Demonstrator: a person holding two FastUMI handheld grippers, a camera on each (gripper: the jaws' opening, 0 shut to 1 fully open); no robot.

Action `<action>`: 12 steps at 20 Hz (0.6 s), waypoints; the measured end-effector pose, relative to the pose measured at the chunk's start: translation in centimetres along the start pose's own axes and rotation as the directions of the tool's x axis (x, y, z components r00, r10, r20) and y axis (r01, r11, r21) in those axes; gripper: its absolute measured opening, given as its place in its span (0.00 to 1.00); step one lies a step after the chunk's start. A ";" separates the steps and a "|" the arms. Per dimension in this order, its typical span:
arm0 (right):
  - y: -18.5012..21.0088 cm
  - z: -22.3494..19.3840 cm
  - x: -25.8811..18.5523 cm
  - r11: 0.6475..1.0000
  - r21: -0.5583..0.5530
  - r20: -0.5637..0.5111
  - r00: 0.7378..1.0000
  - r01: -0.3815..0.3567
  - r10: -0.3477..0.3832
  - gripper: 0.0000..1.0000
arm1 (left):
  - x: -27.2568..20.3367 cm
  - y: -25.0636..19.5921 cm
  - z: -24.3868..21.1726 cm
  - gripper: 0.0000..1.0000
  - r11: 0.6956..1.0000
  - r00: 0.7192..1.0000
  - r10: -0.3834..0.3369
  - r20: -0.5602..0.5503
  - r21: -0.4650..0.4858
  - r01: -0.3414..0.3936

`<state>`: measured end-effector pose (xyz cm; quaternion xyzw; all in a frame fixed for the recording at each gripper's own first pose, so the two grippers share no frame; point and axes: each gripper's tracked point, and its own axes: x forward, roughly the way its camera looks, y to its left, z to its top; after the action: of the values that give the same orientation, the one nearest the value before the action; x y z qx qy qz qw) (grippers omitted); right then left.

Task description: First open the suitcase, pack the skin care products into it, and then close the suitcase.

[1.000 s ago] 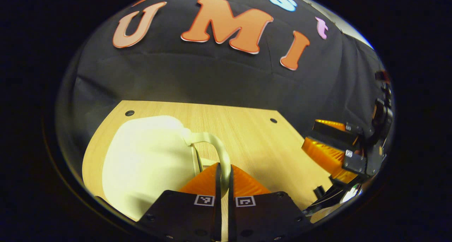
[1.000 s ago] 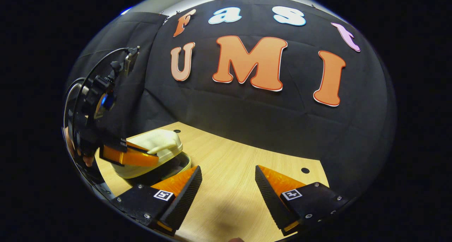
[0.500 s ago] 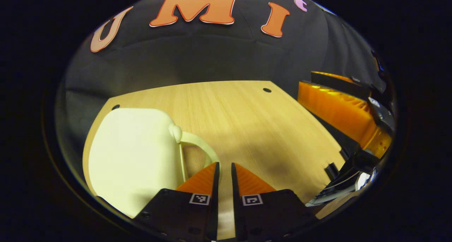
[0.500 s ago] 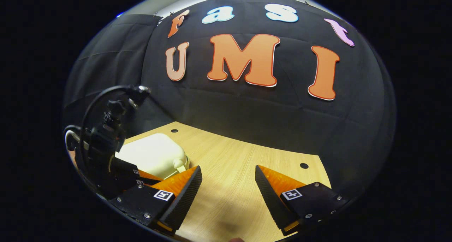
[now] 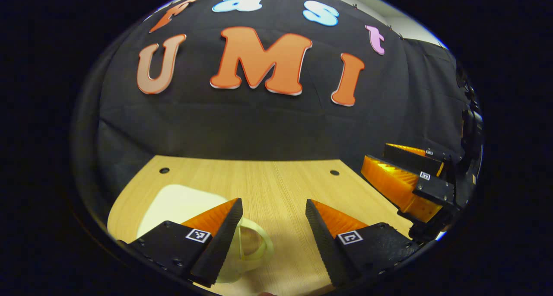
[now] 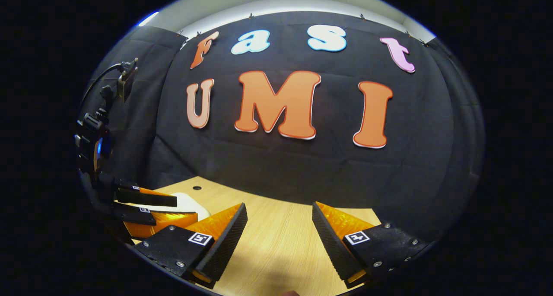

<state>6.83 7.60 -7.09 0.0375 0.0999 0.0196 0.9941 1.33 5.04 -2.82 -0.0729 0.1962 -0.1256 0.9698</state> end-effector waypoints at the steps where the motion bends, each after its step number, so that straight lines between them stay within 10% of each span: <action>1: 0.3 0.6 -0.1 1.000 -0.012 0.022 1.000 -0.005 0.005 0.95 | -0.2 0.3 1.1 0.96 1.000 0.999 0.022 0.050 0.011 -0.023; 12: 2.9 2.3 -1.3 0.994 -0.089 0.094 0.993 -0.056 0.065 0.95 | -2.7 0.7 7.9 0.96 0.992 0.953 0.094 0.287 0.055 -0.115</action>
<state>5.91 10.32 -4.37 -0.0013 0.0494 0.0522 0.9974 2.29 7.21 5.25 -0.0452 0.0539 -0.0692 0.9951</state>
